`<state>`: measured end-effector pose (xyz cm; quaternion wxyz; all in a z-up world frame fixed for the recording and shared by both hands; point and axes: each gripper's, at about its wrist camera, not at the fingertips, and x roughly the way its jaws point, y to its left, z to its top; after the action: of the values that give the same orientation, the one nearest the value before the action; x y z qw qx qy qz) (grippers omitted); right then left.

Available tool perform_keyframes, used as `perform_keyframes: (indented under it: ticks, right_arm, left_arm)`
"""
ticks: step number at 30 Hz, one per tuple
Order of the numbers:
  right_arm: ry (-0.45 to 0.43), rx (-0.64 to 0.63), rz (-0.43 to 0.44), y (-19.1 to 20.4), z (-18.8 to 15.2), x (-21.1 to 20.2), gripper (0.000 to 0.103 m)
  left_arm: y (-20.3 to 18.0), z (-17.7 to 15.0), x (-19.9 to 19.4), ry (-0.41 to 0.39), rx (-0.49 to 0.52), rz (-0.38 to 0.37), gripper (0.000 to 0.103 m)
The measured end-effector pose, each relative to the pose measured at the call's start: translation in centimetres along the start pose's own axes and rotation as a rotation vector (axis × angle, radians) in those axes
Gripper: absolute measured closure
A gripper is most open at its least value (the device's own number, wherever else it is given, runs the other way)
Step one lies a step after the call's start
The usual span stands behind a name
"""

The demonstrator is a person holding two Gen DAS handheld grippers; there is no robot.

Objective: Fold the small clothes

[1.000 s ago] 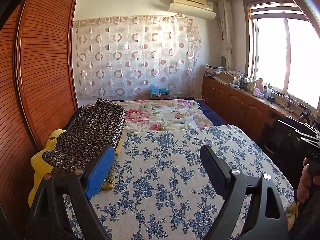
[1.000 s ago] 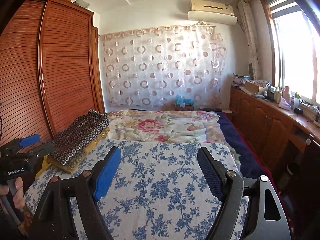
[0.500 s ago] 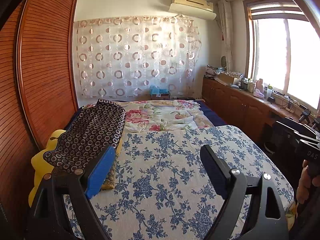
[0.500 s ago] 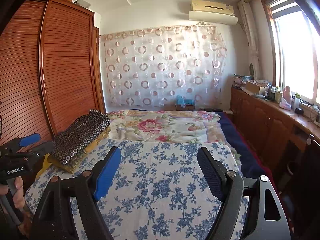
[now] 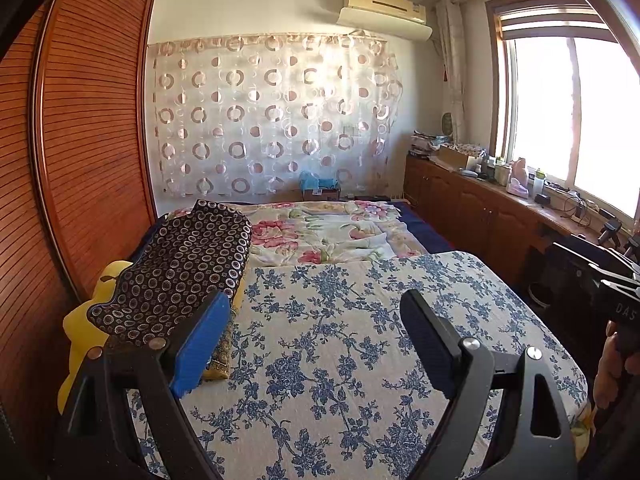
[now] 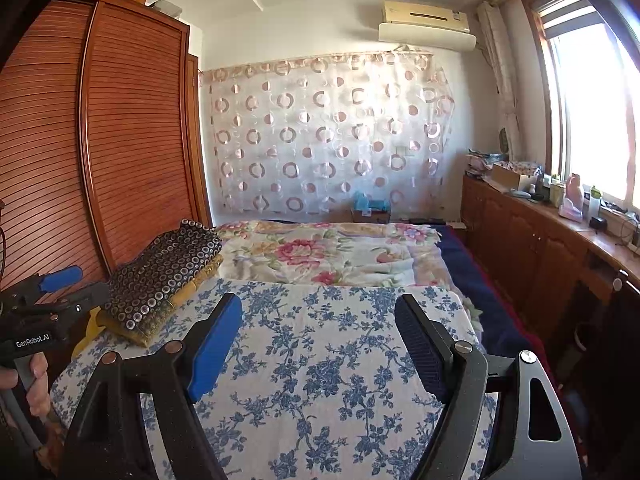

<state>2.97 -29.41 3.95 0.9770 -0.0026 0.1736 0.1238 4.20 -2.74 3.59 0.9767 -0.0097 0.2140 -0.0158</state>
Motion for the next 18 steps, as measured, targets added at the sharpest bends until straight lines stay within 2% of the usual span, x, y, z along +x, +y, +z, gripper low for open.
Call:
perform_keyframes:
  ticks: [18]
  right_arm:
    - [0.000,-0.003,0.001,-0.25,-0.04,0.06,0.023]
  left_arm:
    - [-0.04,-0.12,0.08,0.000,-0.001,-0.001,0.015]
